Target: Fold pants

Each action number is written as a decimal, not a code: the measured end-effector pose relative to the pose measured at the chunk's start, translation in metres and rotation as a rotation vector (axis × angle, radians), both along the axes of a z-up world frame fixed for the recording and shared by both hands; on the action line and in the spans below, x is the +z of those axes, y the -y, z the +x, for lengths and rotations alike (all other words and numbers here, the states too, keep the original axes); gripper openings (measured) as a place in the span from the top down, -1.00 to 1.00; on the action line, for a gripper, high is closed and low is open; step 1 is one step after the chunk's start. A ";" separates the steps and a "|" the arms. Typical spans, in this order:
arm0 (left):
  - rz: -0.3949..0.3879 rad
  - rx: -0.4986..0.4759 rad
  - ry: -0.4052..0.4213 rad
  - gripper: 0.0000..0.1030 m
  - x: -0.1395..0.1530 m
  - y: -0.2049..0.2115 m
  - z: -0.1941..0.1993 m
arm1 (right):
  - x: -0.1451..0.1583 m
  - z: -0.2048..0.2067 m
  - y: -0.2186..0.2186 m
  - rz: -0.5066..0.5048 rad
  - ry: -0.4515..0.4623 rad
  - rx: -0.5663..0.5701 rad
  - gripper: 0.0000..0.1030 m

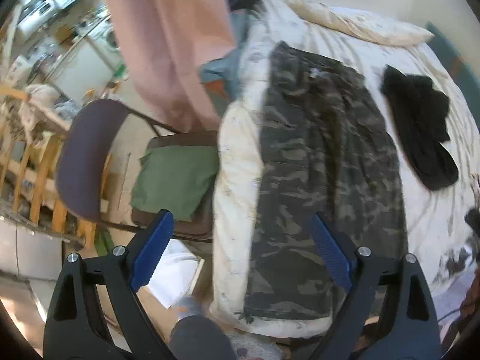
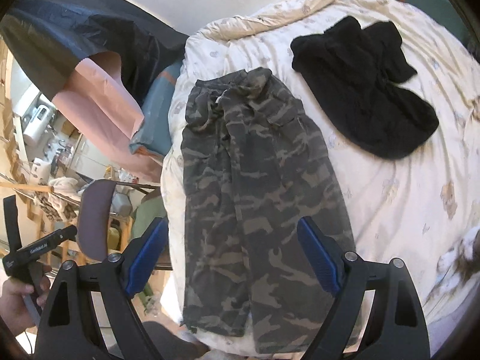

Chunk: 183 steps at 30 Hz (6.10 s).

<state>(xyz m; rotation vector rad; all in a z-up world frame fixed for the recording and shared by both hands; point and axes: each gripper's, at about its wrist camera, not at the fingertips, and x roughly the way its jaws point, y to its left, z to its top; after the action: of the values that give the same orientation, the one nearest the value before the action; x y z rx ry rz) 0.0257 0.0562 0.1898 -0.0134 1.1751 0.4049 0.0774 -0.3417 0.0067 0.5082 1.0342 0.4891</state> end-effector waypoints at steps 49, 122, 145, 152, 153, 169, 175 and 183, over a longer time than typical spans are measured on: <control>-0.189 -0.242 0.106 -0.75 -0.261 -0.124 0.444 | -0.130 0.493 -0.256 -0.513 0.003 0.159 -0.14; -0.021 -0.339 0.056 -0.86 -0.294 -0.099 0.641 | -0.165 0.637 -0.175 -0.852 -0.002 0.064 -0.27; -0.283 -0.280 -0.252 -0.86 -0.322 -0.059 0.185 | -0.260 0.134 -0.005 -0.372 -0.499 -0.098 0.00; -0.206 -0.321 -0.241 -0.86 -0.308 -0.038 0.126 | -0.251 0.103 0.004 -0.400 -0.405 -0.141 0.99; -0.190 -0.313 -0.236 -0.86 -0.305 -0.037 0.119 | -0.247 0.099 0.015 -0.415 -0.398 -0.169 0.99; -0.394 -0.017 -0.240 -0.67 -0.315 -0.107 -0.021 | -0.184 0.037 -0.054 -0.259 -0.395 -0.055 -0.30; -0.554 -0.088 -0.313 -0.17 -0.342 -0.103 -0.054 | -0.202 -0.063 -0.152 -0.015 -0.518 0.046 -0.03; -0.466 -0.147 -0.324 0.53 -0.352 -0.072 -0.063 | -0.275 -0.121 -0.199 -0.185 -0.711 0.080 0.04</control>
<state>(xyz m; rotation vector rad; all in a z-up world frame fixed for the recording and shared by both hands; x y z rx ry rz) -0.0373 0.1283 -0.1623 -0.2731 1.5595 -0.0065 -0.0441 -0.1426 -0.2678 0.4844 1.7683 0.2756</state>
